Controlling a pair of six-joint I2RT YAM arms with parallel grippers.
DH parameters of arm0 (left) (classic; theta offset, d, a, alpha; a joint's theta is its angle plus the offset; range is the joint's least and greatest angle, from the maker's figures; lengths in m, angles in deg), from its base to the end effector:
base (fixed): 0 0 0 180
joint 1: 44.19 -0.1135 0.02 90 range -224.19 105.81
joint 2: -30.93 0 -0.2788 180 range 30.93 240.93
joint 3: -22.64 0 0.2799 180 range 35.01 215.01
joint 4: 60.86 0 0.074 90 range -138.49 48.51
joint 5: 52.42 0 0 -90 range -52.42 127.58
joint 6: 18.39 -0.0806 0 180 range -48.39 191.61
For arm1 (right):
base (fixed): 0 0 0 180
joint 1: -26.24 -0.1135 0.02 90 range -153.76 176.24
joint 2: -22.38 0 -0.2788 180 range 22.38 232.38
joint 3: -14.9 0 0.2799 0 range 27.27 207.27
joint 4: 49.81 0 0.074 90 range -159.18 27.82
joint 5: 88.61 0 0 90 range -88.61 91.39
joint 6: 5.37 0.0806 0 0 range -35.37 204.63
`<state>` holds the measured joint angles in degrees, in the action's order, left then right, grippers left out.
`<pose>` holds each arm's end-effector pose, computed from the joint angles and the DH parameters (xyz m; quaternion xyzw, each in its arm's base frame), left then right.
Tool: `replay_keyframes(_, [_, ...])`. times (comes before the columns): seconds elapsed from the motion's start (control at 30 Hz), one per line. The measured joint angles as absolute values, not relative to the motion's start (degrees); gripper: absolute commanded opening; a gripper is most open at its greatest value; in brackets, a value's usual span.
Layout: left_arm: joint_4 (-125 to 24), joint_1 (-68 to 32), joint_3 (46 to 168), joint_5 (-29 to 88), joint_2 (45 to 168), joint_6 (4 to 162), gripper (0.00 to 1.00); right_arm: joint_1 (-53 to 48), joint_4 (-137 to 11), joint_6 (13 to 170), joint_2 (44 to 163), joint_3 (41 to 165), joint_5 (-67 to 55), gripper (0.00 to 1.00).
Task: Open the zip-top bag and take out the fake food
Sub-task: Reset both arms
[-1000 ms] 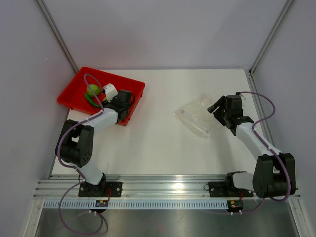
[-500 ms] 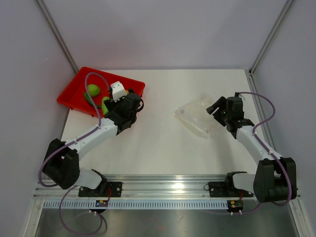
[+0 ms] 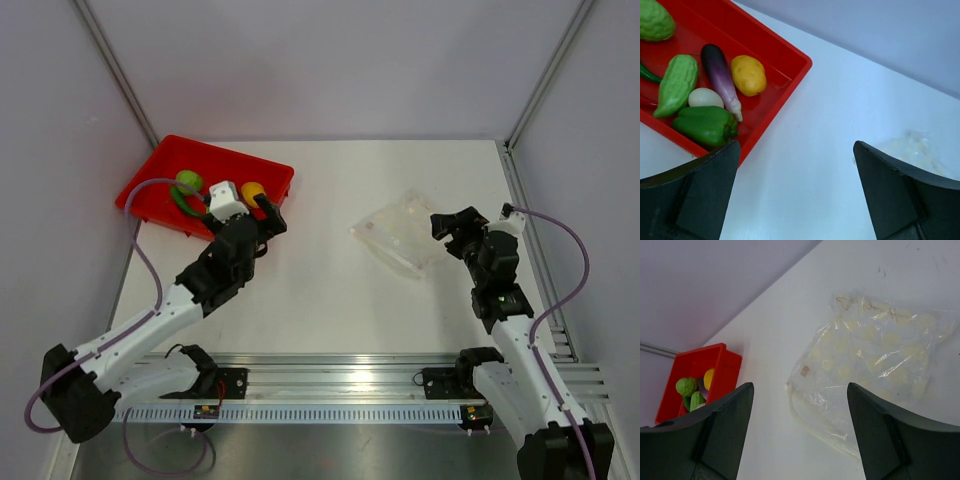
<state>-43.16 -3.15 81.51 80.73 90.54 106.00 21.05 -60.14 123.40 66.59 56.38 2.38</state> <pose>0.2510 -0.1454 0.3084 -0.1709 0.7656 -0.0966 0.6126 0.2494 0.0213 0.2596 0.2313 0.7480 0.2266 0.5794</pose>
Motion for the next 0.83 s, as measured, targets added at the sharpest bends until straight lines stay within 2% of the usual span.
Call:
replay_keyframes(0.2, [-57.9, -3.0, 64.5, 73.3, 72.3, 104.7, 0.99, 21.0, -59.7, 123.2, 55.9, 54.0, 5.1, 0.89])
replay_keyframes(0.33, [-65.8, -2.7, 58.0, 70.3, 64.6, 102.9, 0.99, 21.0, -58.8, 123.1, 49.2, 52.1, 5.7, 0.91])
replay_keyframes(0.5, [-71.9, -2.0, 57.3, 68.6, 62.9, 101.8, 0.99, 21.0, -57.7, 123.0, 46.7, 51.5, 6.6, 0.92])
replay_keyframes(0.77, [-72.6, -1.9, 57.3, 68.1, 63.3, 101.6, 0.99, 21.0, -57.7, 123.0, 46.7, 51.5, 8.1, 0.93])
replay_keyframes(0.83, [-72.6, -1.9, 57.3, 68.1, 63.3, 101.6, 0.99, 21.0, -57.9, 123.0, 46.7, 51.5, 8.5, 0.99])
